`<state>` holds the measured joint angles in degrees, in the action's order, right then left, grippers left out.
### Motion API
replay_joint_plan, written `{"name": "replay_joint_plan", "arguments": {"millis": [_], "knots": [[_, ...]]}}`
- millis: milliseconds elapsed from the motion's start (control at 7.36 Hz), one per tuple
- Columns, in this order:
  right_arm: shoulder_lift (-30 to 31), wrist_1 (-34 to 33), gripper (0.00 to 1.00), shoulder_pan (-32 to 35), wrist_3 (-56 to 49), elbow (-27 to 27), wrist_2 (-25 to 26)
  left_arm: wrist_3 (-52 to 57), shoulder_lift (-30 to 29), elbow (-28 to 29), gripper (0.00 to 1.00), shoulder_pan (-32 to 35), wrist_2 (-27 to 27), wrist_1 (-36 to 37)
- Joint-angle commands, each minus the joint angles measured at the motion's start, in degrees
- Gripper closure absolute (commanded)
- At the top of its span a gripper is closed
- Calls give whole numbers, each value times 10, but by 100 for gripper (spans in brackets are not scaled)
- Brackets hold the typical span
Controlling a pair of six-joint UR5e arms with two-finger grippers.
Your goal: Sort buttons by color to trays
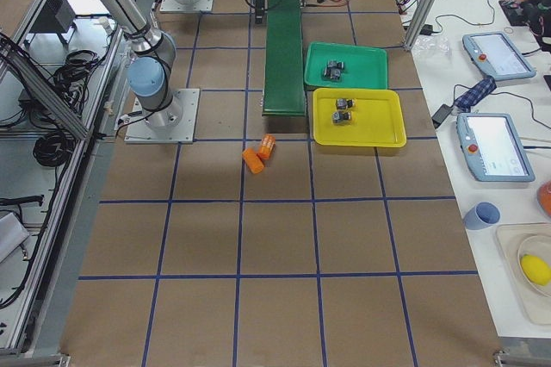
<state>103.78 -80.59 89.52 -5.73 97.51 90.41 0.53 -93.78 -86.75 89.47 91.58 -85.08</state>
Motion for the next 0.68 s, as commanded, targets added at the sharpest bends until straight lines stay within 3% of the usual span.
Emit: {"name": "replay_joint_plan", "arguments": {"millis": [0,543], "knots": [[-10,-6,0,3,-1,0,0,0,0,0,0,0,0,0],[-13,-45,0,2,0,0,2,0,0,0,0,0,0,0]]}}
